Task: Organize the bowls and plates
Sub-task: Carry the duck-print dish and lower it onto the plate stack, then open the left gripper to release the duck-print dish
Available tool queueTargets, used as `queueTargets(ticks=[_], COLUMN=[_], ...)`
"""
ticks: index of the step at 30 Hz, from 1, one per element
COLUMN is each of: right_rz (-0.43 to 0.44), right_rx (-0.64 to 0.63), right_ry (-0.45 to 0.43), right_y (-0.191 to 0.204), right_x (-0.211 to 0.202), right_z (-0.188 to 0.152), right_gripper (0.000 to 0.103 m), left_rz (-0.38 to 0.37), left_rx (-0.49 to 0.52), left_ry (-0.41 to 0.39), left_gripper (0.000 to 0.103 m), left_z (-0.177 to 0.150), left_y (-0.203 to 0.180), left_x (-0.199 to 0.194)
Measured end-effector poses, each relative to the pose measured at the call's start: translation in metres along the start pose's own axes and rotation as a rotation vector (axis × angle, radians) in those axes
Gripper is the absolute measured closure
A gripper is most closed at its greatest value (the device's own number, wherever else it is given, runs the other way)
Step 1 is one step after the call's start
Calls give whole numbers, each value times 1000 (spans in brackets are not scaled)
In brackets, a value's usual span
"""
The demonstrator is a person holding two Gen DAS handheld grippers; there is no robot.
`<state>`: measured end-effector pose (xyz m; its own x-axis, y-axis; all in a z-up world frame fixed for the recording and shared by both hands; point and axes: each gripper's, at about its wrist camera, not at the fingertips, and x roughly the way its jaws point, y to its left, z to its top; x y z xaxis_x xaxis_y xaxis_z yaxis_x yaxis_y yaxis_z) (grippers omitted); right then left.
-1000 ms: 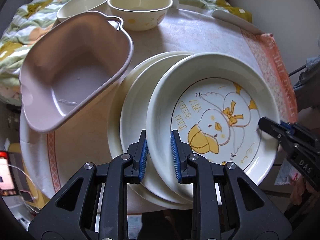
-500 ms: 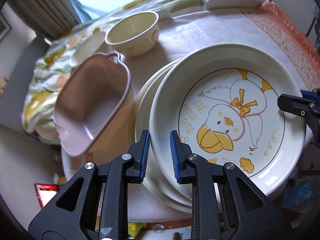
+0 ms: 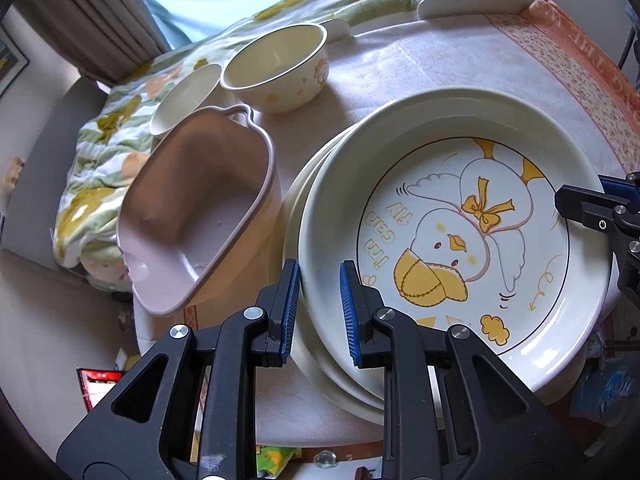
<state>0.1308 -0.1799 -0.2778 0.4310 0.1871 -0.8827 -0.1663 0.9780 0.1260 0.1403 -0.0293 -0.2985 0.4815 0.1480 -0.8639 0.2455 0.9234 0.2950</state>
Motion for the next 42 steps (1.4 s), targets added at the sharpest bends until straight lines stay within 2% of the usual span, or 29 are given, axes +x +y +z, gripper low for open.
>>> queueTargets(ticks=[9, 13, 18, 26, 33, 34, 36, 37, 38, 39, 40, 41, 42], right_rz=[-57, -71, -72, -45, 20, 42, 81, 100, 114, 118, 120, 129, 143], right_rx=[-25, -31, -52, -40, -29, -35, -51, -61, -73, -86, -105, -122, -134], right_ry=[-24, -27, -29, -51, -100, -100, -103, -106, -109, -119, -138, -156, -170], right_y=[6, 8, 11, 7, -2, -2, -2, -2, -1, 1, 3, 5, 7], right_x=[1, 3, 5, -4, -35, -40, -49, -53, -57, -61, -66, -70, -72], right_z=[-1, -3, -3, -1, 20, 25, 34, 38, 43, 47, 51, 55, 58], right_gripper=[89, 89, 89, 89, 89, 89, 88, 87, 78, 55, 39, 9, 0], left_rz=[12, 35, 23, -14, -62, -70, -76, -73, -56, -38, -27, -23, -27], left_rx=[3, -6, -20, -75, -198, -224, -264, -291, -321, -343, -360, -376, -395], left_ry=[1, -5, 5, 10, -37, -51, -71, -91, -125, -154, -178, -196, -208], left_gripper=[85, 85, 85, 85, 84, 82, 59, 34, 13, 6, 1, 0, 0], left_z=[-3, -4, -4, -1, 12, 14, 16, 16, 15, 13, 12, 11, 10], left_y=[-4, 0, 4, 13, 40, 46, 54, 59, 65, 69, 74, 79, 84], left_x=[-3, -5, -3, -6, -46, -55, -68, -77, -88, -97, -105, -111, -116])
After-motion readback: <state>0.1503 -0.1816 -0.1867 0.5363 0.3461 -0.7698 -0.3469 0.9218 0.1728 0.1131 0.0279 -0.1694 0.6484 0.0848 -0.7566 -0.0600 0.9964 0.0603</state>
